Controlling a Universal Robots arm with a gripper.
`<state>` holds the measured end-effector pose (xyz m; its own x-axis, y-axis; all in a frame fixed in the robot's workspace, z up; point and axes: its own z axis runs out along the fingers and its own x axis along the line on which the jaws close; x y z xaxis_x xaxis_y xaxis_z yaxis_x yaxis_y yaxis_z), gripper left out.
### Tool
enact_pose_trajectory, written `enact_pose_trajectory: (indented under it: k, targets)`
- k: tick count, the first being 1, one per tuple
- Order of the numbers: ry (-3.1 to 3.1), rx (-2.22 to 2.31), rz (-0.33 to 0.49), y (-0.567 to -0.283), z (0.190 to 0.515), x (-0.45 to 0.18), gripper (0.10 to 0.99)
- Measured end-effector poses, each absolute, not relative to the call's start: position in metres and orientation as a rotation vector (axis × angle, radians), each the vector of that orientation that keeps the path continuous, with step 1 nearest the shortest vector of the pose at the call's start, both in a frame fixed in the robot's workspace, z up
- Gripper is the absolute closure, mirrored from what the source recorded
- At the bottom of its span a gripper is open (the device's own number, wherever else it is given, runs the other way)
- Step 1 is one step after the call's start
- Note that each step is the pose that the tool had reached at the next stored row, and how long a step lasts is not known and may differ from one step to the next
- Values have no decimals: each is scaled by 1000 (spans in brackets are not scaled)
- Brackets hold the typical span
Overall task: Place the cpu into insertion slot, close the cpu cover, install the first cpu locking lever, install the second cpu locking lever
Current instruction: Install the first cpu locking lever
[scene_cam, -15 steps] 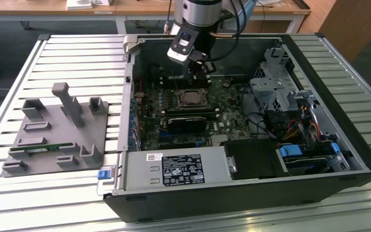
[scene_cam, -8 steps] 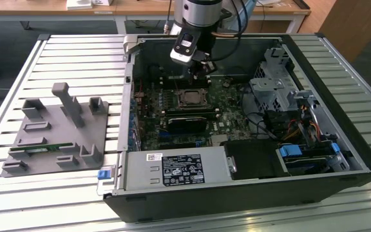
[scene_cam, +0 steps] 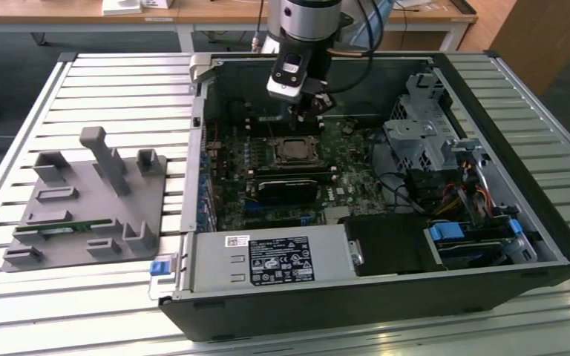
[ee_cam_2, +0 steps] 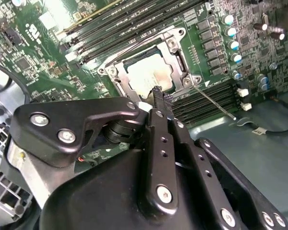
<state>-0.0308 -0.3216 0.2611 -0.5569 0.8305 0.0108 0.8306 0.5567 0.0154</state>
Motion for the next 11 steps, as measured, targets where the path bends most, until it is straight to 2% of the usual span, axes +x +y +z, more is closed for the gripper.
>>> enact_pose_trajectory:
  k: [11]
  targets:
    - [-2854, -1304, -29, -322, 261, -31, 980]
